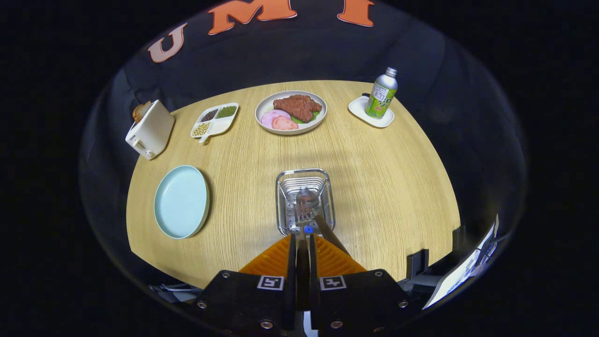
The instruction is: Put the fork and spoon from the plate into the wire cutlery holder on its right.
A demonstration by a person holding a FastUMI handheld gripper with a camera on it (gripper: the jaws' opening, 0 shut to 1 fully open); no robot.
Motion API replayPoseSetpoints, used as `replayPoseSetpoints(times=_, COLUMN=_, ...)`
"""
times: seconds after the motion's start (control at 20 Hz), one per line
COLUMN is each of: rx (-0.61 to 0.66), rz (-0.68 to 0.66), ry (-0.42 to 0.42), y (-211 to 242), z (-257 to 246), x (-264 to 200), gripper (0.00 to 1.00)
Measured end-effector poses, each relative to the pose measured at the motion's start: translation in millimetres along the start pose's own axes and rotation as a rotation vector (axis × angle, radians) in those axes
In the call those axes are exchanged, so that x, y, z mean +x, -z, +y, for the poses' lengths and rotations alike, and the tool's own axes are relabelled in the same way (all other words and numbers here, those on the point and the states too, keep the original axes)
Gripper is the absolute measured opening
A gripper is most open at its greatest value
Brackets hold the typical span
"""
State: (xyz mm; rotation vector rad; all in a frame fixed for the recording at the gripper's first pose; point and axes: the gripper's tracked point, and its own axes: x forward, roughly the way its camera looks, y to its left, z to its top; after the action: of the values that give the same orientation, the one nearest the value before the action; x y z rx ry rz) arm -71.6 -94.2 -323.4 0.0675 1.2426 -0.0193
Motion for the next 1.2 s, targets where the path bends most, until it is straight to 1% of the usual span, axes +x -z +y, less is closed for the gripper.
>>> replayPoseSetpoints(times=0.1, rx=-0.002, rz=-0.084, ry=-0.004, y=-21.3, z=0.0, x=-6.5, gripper=0.15)
replayPoseSetpoints(times=0.15, rx=-0.002, rz=-0.136, ry=-0.029, y=-33.9, z=5.3, x=-12.0, gripper=0.16)
replayPoseSetpoints(times=0.2, rx=0.003, rz=-0.182, ry=-0.043, y=-43.5, z=9.0, x=-18.2, gripper=0.21)
replayPoseSetpoints(times=0.25, rx=0.009, rz=-0.224, ry=-0.054, y=-52.9, z=10.6, x=-21.8, gripper=0.22)
replayPoseSetpoints(times=0.3, rx=0.015, rz=-0.263, ry=-0.057, y=-63.0, z=11.9, x=-28.1, gripper=0.27)
replayPoseSetpoints(times=0.35, rx=0.02, rz=-0.302, ry=-0.057, y=-71.7, z=12.5, x=-32.9, gripper=0.29)
replayPoseSetpoints(times=0.45, rx=0.029, rz=-0.387, ry=-0.054, y=-89.1, z=14.3, x=-46.1, gripper=0.38)
replayPoseSetpoints(times=0.5, rx=0.031, rz=-0.439, ry=-0.054, y=-98.8, z=16.4, x=-55.0, gripper=0.46)
replayPoseSetpoints(times=0.55, rx=0.031, rz=-0.497, ry=-0.058, y=-109.9, z=19.2, x=-63.9, gripper=0.5)
replayPoseSetpoints(times=0.6, rx=0.032, rz=-0.558, ry=-0.058, y=-121.6, z=21.3, x=-74.6, gripper=0.57)
replayPoseSetpoints(times=0.7, rx=0.033, rz=-0.669, ry=-0.049, y=-141.8, z=27.9, x=-95.5, gripper=0.65)
replayPoseSetpoints(times=0.85, rx=0.008, rz=-0.785, ry=-0.034, y=-162.6, z=38.0, x=-126.5, gripper=0.7)
replayPoseSetpoints(times=0.95, rx=-0.019, rz=-0.862, ry=-0.018, y=-175.0, z=44.8, x=-148.3, gripper=0.75)
replayPoseSetpoints(times=1.0, rx=-0.03, rz=-0.905, ry=-0.013, y=-181.9, z=50.2, x=-161.0, gripper=0.79)
replayPoseSetpoints(times=1.2, rx=-0.078, rz=-1.024, ry=0.014, y=-192.1, z=68.9, x=-195.0, gripper=0.85)
